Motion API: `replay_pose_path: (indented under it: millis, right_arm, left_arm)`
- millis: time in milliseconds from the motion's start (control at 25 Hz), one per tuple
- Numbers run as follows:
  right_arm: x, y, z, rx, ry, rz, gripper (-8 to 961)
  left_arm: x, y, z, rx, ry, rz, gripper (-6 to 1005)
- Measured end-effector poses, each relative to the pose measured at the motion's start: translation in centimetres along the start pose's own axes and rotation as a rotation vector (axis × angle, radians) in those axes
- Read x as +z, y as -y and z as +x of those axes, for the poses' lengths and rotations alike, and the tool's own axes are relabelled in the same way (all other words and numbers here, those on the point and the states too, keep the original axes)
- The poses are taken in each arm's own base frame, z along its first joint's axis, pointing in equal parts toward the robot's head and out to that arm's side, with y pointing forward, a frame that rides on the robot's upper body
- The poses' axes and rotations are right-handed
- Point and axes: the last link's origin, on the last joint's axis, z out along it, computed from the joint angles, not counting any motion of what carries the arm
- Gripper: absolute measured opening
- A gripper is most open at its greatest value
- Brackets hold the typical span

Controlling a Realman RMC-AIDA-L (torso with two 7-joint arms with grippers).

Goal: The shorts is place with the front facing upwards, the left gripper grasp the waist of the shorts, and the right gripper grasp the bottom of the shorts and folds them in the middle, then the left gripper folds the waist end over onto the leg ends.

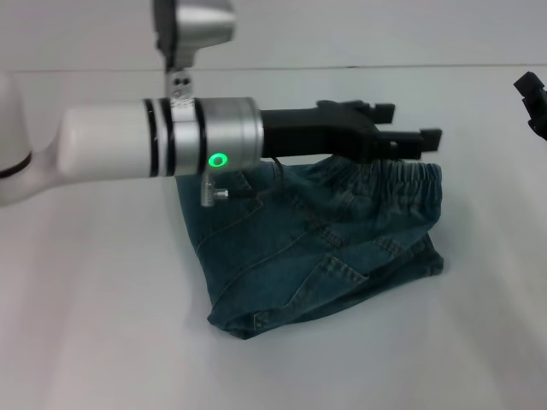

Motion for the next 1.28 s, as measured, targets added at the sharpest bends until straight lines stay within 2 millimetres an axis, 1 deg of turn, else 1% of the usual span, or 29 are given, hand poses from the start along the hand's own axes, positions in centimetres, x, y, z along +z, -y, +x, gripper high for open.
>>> replay_pose_path:
  millis: [120,240,320,360,400,520,600,680,760,840,960,1040,1120,1200,1280]
  right_arm:
    - [-0.3,-0.6,-0.4,-0.009,-0.005,-0.070,38]
    - [-0.5,-1.5,-1.3,-0.036,-0.018,-0.171,45]
    - [-0.6,-2.1,-1.9,-0.052,-0.037,-0.245,49]
    - [-0.6,-2.4,-2.4,-0.061,-0.049,-0.283,51]
    - [-0.7,-2.7,-2.8,-0.070,-0.064,-0.325,53]
    - [-0.9,-3.6,-3.5,-0.069,-0.102,-0.421,60]
    - [-0.6,-4.3,-3.4,-0.063,-0.139,-0.472,64]
    - [0.2,-5.5,-2.6,-0.074,-0.201,-0.535,68]
    - [1.4,-7.2,-0.9,-0.093,-0.292,-0.607,246]
    - [2.4,-8.7,1.2,-0.113,-0.380,-0.659,288]
    - [3.3,-10.1,3.9,-0.136,-0.474,-0.691,352]
    - [3.7,-10.6,5.2,-0.150,-0.520,-0.689,394]
    - [3.8,-10.5,6.2,-0.164,-0.553,-0.663,437]
    - [3.8,-10.0,6.9,-0.176,-0.567,-0.615,479]
    - [3.6,-9.2,7.1,-0.173,-0.559,-0.558,578]
  left_arm:
    - [-1.8,0.3,-0.6,-0.028,-0.098,0.010,923]
    - [-4.5,0.2,-1.2,-0.033,-0.226,-0.004,923]
    - [-6.8,0.1,-2.0,-0.030,-0.326,-0.008,923]
    - [-7.3,0.1,-2.2,-0.030,-0.345,-0.006,923]
    - [-8.6,0.1,-2.8,-0.039,-0.387,0.003,922]
    - [-11.5,0.4,-4.2,-0.074,-0.464,0.055,922]
    - [-13.2,0.6,-5.3,-0.100,-0.502,0.103,922]
    - [-14.5,0.7,-6.3,-0.116,-0.527,0.143,922]
    - [-15.6,0.6,-7.0,-0.125,-0.550,0.169,922]
    - [-16.4,0.6,-7.3,-0.129,-0.571,0.184,922]
    - [-17.5,0.6,-7.4,-0.127,-0.601,0.204,922]
    - [-18.0,0.6,-7.5,-0.127,-0.617,0.217,922]
    - [-18.5,0.6,-7.6,-0.127,-0.630,0.233,921]
    - [-18.8,0.7,-7.7,-0.124,-0.639,0.248,921]
    - [-19.0,0.8,-7.8,-0.122,-0.640,0.261,921]
